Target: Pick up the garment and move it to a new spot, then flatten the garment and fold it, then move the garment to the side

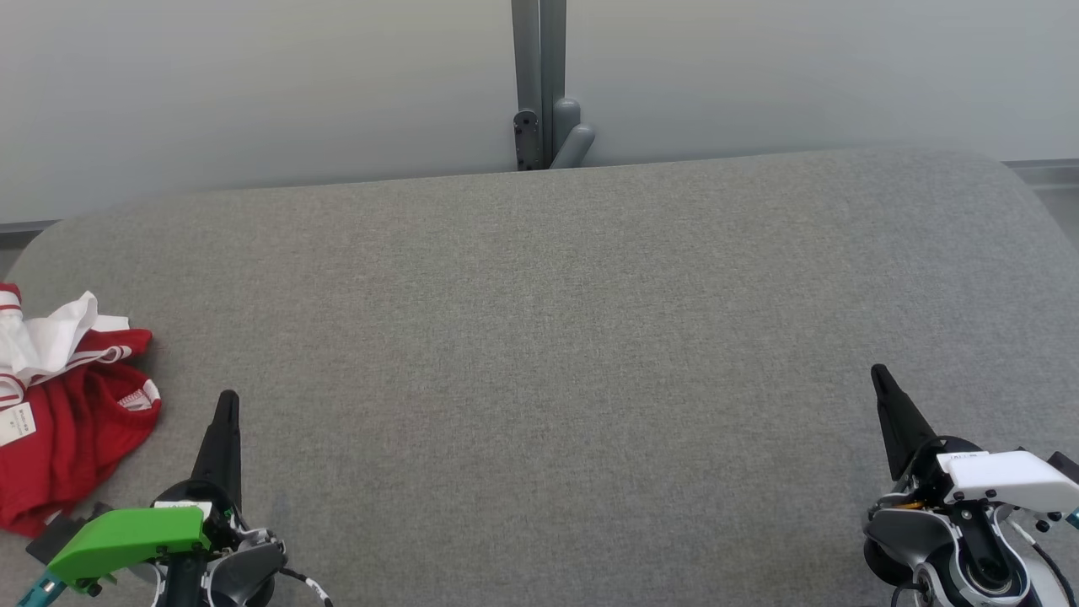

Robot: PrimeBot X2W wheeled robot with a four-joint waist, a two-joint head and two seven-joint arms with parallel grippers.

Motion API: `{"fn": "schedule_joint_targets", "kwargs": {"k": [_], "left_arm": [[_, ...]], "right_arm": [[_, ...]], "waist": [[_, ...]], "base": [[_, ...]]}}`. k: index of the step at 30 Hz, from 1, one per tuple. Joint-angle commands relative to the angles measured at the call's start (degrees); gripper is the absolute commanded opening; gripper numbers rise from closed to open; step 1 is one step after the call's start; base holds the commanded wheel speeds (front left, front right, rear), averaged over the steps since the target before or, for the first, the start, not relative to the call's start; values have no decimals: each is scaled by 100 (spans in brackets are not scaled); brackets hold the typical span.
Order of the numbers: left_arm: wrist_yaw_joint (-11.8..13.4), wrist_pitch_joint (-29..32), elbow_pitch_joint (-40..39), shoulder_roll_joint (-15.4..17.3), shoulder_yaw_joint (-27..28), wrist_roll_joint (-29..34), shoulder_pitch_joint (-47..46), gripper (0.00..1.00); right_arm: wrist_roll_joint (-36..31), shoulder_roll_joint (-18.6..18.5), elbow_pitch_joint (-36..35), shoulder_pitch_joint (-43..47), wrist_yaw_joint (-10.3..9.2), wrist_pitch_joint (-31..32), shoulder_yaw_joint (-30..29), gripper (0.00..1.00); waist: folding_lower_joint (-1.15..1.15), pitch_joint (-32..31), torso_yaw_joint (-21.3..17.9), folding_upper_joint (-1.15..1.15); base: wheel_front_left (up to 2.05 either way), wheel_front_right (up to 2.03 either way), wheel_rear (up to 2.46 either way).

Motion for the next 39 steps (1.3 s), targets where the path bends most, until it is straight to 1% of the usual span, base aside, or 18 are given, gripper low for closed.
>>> {"fn": "schedule_joint_targets", "kwargs": {"k": [1, 6, 7, 11, 14, 19, 26, 27, 36, 37, 39], "left_arm": [[-37, 1, -3, 37, 25, -3, -86, 0], [-37, 1, -3, 37, 25, -3, -86, 0], [0, -1, 0, 0, 0, 0, 0, 100], [11, -9, 175, -32, -32, 3, 132, 100], [11, -87, 186, -27, -76, 62, 144, 100], [8, -232, 201, 0, -143, 349, 144, 100], [5, -418, 259, 4, -178, 1123, 137, 100], [5, -418, 259, 4, -178, 1123, 137, 100], [0, -635, 302, -8, -182, 2239, 126, 100], [-1, -681, 308, -9, -177, 2479, 126, 100], [-1, -728, 315, -9, -177, 2730, 121, 100]], "right_arm": [[37, -26, -20, -17, 2, 18, -15, 0], [37, -26, -20, -17, 2, 18, -15, 0], [0, 0, -1, 0, 0, 0, 1, 100], [-5, 49, 174, 134, -1, -6, 23, 100], [-54, 42, 153, 147, -1, -59, 71, 100], [-265, -37, 147, 148, -1, -242, 225, 100], [-944, -94, 174, 123, 0, -443, 286, 100], [-944, -94, 174, 123, 0, -443, 286, 100], [-2057, -96, 160, 153, 0, -672, 329, 100], [-2315, -106, 164, 152, 0, -721, 357, 100], [-2551, -108, 173, 148, 0, -767, 393, 100]], "waist": [[0, 0, 0, 0], [0, 0, 0, 0], [0, 0, 0, 0], [0, 2, 0, 0], [0, 5, 0, 0], [0, 10, 4, 0], [0, 20, 11, 0], [0, 20, 11, 0], [0, 28, 34, 0], [0, 33, 35, 0], [0, 39, 34, 0]], "base": [[0, 0, 0], [0, 0, 0], [0, 0, 0], [0, 0, 0], [0, 0, 0], [0, 0, 0], [0, 0, 0], [0, 0, 0], [0, 0, 0], [0, 0, 0], [0, 0, 0]]}}
